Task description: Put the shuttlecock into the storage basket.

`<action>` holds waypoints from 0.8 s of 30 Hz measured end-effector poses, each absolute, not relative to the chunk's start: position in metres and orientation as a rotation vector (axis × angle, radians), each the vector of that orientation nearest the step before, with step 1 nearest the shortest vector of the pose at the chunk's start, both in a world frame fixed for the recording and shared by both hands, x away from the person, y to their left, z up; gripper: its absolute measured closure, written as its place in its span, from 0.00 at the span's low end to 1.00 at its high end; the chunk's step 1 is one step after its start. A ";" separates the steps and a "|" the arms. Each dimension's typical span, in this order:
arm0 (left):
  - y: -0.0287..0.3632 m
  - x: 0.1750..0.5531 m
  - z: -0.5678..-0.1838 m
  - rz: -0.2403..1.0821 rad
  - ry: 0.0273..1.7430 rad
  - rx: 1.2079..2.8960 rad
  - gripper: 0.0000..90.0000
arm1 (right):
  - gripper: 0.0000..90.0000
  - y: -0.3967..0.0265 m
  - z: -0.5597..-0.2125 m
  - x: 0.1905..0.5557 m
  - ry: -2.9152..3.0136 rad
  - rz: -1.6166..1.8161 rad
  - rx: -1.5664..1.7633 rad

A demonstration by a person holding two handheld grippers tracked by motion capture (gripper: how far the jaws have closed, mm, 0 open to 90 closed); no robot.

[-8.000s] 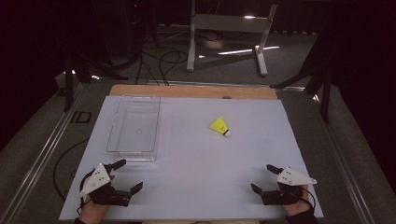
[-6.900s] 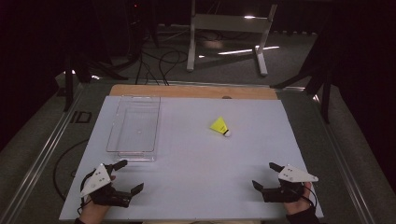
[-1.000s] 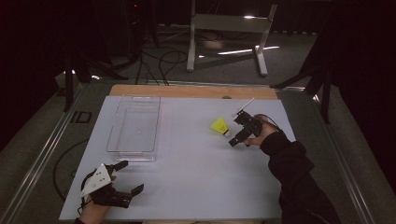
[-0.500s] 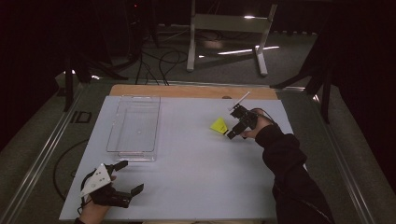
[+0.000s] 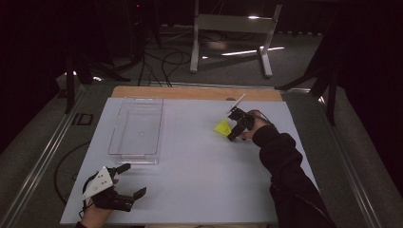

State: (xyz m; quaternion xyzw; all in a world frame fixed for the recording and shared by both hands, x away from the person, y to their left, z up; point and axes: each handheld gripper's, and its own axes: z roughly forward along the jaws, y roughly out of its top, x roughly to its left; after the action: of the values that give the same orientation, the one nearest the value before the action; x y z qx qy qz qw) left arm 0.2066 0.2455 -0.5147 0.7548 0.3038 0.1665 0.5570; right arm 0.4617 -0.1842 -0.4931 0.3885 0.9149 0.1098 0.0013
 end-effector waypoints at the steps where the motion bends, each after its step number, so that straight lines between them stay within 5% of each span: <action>1: 0.246 0.207 -0.515 0.393 0.717 1.782 0.00 | 0.49 -0.184 -0.494 0.463 2.875 0.341 1.210; 24: 0.246 0.207 -0.515 0.392 0.717 1.783 0.00 | 0.70 -0.178 -0.512 0.472 2.879 0.260 1.188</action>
State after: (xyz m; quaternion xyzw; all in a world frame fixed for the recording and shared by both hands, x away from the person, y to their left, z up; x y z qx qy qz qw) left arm 0.2067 0.2455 -0.5150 0.7553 0.3039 0.1660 0.5565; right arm 0.4724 -0.1776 -0.5115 0.3800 0.9212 0.0833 0.0082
